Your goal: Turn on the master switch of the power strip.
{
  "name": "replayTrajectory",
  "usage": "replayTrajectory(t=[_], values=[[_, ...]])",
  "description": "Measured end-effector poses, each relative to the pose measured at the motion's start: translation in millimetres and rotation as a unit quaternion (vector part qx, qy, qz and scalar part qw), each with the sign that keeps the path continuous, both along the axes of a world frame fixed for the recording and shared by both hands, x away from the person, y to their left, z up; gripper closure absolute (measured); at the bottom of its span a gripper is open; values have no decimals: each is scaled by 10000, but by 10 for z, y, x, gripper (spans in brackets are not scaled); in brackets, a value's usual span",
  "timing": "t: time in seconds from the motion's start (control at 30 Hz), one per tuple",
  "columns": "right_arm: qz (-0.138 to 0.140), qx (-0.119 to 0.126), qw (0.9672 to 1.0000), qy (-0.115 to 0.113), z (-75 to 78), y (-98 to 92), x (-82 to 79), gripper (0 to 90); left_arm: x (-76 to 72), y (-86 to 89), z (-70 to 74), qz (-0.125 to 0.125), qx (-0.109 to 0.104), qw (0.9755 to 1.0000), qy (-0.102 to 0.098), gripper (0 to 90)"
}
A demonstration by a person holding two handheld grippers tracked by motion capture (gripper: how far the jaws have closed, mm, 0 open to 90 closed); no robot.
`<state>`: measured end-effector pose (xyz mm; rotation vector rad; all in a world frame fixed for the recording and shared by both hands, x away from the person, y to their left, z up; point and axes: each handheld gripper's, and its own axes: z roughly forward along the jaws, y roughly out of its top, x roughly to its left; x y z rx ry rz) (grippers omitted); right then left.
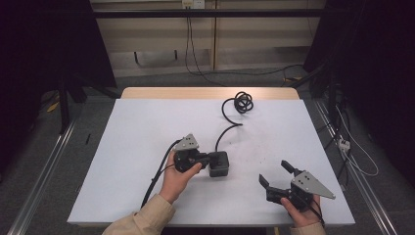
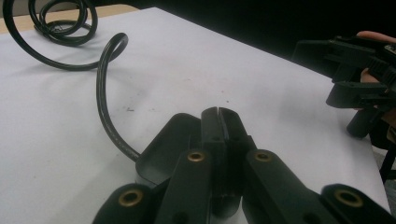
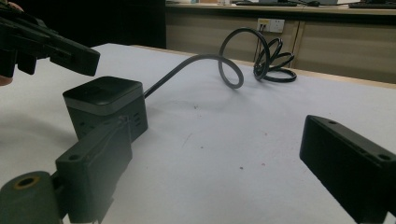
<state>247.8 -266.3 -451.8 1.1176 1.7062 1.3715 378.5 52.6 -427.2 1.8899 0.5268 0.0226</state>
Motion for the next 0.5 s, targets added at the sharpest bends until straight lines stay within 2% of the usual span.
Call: replayTrajectory(t=[0.5], values=[[-2,1,10000,-1,0,-1,2,87,-20,-41,-28,-62,92,9999,50,900]])
